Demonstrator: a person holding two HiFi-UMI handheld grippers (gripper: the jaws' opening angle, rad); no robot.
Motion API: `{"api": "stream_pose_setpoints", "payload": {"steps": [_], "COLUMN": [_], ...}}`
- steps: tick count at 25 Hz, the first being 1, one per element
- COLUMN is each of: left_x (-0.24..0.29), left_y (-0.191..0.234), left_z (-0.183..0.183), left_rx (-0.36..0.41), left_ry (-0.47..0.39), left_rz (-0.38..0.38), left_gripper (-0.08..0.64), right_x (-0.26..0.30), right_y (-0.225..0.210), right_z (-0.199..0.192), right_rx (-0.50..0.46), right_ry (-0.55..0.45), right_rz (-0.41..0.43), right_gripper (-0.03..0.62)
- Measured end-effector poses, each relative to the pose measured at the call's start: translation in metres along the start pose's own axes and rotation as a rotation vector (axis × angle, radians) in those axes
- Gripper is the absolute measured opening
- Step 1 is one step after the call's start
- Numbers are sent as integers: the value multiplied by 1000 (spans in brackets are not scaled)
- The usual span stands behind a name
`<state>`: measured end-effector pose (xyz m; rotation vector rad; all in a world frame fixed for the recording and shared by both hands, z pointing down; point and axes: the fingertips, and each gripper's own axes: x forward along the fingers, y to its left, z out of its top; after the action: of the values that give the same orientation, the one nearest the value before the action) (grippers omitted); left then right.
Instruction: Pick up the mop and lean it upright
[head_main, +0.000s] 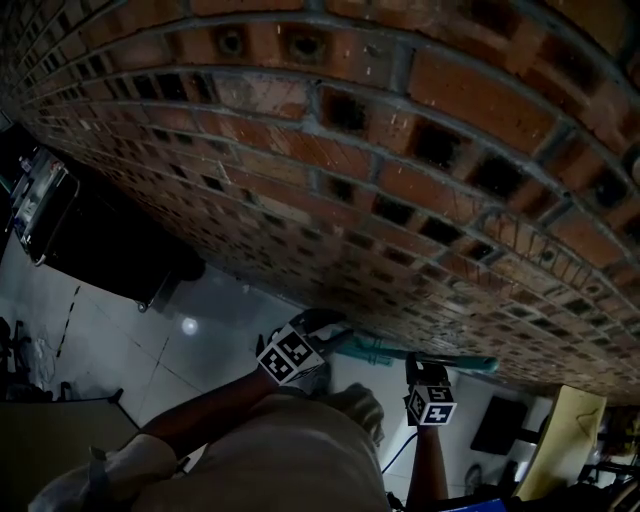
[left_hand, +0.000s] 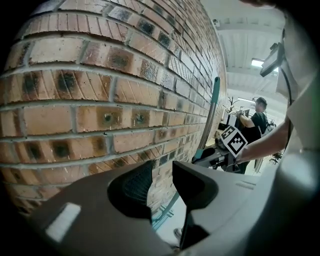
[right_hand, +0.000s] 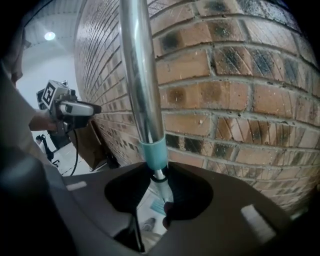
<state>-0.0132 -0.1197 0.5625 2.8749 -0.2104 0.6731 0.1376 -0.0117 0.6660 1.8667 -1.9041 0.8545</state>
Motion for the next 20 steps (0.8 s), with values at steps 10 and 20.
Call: {"api": "stream_pose_setpoints", "payload": {"steps": [10, 20], "left_x": [0, 10], "left_y": [4, -3], "left_z": [20, 46], "left_rx": [-16, -26], "left_ry": [-31, -52], "left_rz": [21, 58], "left_gripper": [146, 143], "right_x": [-38, -77], "right_y": [-5, -9], "right_z": [48, 91], "right_rx": [25, 15], "right_ry": [-55, -124], "right_rz": [-18, 16], "right_gripper": [112, 112]}}
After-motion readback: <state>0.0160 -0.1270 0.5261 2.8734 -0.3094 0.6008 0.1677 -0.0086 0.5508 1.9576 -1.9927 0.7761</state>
